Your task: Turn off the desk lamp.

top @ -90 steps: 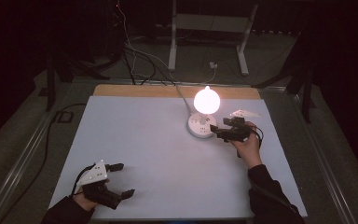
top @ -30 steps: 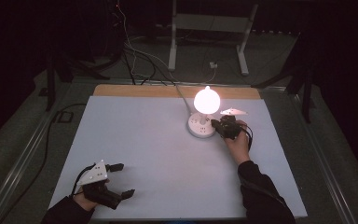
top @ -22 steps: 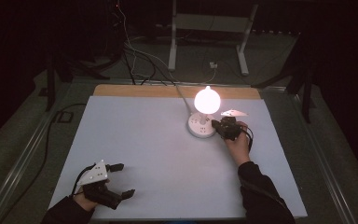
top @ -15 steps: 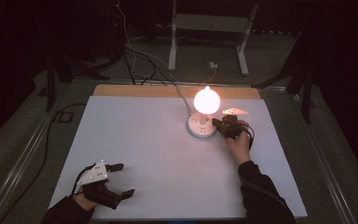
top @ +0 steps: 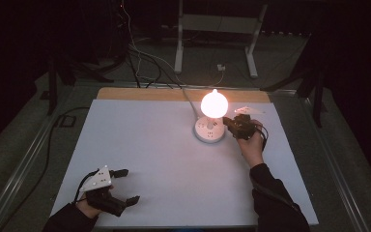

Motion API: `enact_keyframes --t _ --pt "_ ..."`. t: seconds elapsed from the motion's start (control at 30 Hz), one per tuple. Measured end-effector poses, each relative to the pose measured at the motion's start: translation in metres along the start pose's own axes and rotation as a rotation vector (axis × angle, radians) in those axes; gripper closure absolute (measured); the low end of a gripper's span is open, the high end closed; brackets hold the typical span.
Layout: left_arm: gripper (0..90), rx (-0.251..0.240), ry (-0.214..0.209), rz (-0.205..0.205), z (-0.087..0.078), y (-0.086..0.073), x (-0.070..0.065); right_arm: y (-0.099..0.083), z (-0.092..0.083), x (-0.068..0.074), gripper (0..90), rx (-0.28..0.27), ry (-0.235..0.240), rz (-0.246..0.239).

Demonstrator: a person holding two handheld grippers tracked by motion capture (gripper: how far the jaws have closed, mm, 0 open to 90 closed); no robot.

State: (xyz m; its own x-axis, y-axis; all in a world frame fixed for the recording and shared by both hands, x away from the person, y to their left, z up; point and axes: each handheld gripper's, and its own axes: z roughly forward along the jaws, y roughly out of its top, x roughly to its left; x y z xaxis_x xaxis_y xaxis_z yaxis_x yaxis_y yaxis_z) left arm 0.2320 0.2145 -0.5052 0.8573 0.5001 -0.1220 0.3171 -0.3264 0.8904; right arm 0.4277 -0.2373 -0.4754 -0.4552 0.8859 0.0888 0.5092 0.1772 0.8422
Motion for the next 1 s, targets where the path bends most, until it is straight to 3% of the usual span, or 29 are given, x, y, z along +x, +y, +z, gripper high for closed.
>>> enact_keyframes --t 0.27,1.0 --pt "0.4 0.000 -0.001 0.001 0.000 0.000 0.000 0.003 -0.002 0.000 90.0 0.000 -0.001 -0.007" --pt "0.4 0.002 0.002 0.001 0.000 0.000 0.000 -0.020 0.019 0.000 90.0 0.052 -0.004 0.020"
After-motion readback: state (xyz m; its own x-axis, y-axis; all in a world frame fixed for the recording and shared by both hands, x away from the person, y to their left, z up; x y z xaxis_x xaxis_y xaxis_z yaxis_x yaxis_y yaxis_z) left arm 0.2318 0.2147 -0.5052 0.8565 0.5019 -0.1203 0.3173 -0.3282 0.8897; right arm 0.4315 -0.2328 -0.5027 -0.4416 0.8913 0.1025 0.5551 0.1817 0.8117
